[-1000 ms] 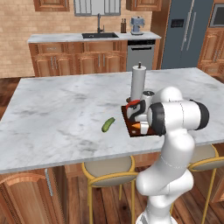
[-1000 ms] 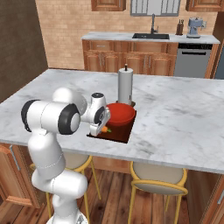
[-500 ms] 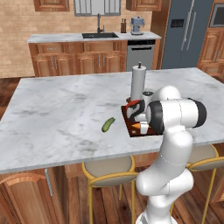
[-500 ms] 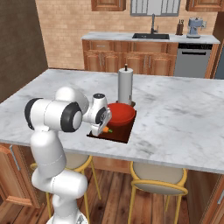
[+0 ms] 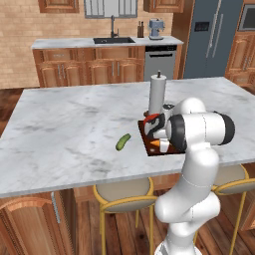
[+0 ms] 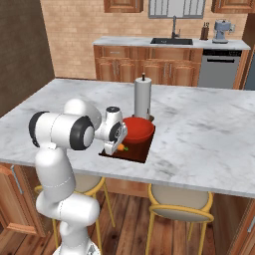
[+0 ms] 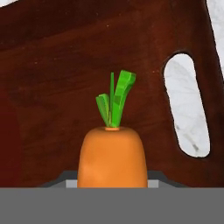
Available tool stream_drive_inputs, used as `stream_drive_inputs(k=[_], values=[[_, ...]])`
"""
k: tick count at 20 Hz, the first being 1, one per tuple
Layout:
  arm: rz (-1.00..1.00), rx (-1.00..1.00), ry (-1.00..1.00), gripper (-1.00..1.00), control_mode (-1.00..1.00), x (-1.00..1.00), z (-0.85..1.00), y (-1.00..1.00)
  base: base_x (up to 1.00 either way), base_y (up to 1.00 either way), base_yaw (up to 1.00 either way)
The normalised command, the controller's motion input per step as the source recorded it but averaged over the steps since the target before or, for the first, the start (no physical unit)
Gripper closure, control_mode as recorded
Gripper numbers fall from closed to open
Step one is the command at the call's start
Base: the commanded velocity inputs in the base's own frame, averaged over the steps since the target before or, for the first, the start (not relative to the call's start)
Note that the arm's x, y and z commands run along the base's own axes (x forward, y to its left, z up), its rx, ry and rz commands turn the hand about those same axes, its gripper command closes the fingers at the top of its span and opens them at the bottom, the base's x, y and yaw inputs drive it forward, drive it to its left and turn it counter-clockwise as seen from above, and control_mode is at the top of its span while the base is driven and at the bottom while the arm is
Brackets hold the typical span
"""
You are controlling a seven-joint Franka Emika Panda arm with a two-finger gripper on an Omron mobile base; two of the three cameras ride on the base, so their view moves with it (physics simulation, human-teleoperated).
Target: Place the two vegetables and bowl onto the tray for setting up a vegetable dip station.
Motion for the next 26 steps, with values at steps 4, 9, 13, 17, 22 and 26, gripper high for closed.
stream_drive_inputs(k=[4,9,13,17,22,26], values=[[-0.01,0.0,0.0,1.0,-1.0,0.0,-0.1,-0.03,0.0,0.0,0.0],[-0.01,0.0,0.0,-1.0,-1.0,0.0,-0.11,0.0,0.0,0.0,0.0],[-0.02,0.0,0.0,-1.0,-1.0,0.0,-0.11,-0.03,0.0,0.0,0.0],[-0.02,0.0,0.0,-1.0,-1.0,0.0,-0.11,-0.06,0.0,0.0,0.0],[-0.02,0.0,0.0,-1.0,-1.0,-0.01,-0.11,-0.06,0.0,0.0,0.0],[-0.02,0.0,0.0,-1.0,-1.0,-0.03,-0.11,-0.06,0.0,0.0,0.0]])
